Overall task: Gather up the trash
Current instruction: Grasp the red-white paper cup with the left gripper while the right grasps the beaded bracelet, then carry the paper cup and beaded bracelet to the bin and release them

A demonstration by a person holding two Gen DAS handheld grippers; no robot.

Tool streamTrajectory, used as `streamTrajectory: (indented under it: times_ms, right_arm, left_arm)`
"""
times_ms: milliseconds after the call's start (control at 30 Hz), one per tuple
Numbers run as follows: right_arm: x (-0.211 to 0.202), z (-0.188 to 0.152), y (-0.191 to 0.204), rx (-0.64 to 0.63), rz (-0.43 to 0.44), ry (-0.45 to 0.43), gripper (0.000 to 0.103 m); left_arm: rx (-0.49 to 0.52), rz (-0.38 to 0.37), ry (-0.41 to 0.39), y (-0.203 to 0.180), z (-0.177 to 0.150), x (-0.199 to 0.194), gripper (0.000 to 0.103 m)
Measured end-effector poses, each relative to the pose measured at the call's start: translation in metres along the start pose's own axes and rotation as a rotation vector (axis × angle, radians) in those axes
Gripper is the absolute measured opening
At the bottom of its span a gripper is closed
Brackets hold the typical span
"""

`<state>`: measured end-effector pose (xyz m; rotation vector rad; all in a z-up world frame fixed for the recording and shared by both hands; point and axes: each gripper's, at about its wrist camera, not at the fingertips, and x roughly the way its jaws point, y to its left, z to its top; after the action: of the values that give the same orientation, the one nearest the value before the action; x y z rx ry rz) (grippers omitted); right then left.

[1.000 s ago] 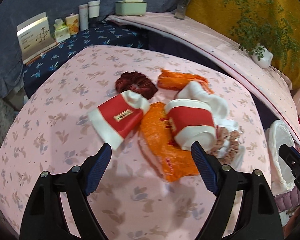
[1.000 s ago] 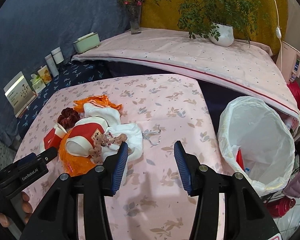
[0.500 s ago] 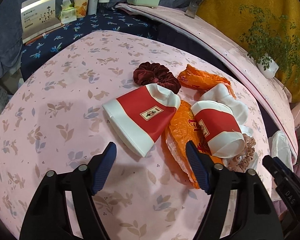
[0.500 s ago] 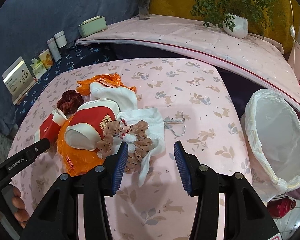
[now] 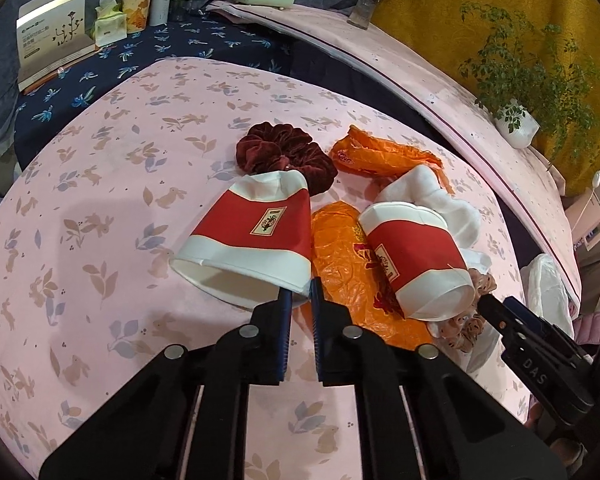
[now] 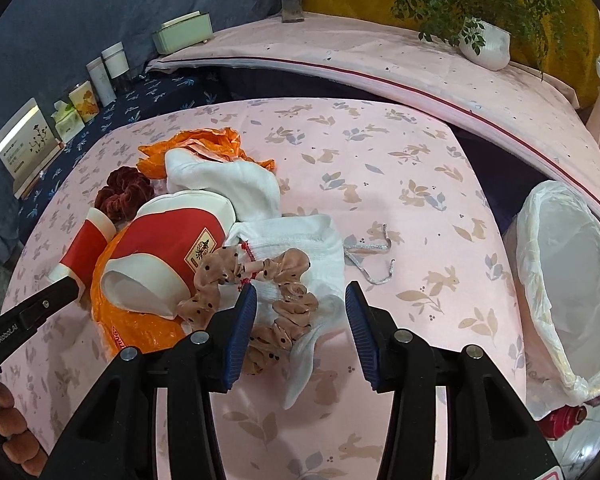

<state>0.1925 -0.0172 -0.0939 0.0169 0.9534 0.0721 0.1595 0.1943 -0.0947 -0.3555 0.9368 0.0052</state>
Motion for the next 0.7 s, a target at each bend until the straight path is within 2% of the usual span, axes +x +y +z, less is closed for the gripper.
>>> streamTrajectory:
  times_ms: [33,167,267,333,700]
  right_arm:
    - [0.002,0.001,0.0,-0.001,-0.001,0.004,0.037]
    - [0.01,0.003,0.0,0.001,-0.009,0.014,0.03]
    - [0.013,0.004,-0.002,0.004,0.001,0.022,0.02]
    - [0.012,0.006,-0.003,0.006,0.013,0.021,0.01]
    - [-0.042,0.024,-0.019,0.027,0.058,-0.104,0.007]
  left_arm:
    - [0.002,0.0,-0.002,-0.001,0.0,-0.001,0.009]
    - [0.019,0.002,-0.016,-0.007,0.002,-0.004,0.008]
    - [0.028,0.003,-0.027,-0.012,0.004,-0.009,0.007]
    - [0.035,0.004,-0.036,-0.016,0.005,-0.014,0.006]
    - [0.099,-0.017,-0.104,-0.054,0.015,-0.048,0.003]
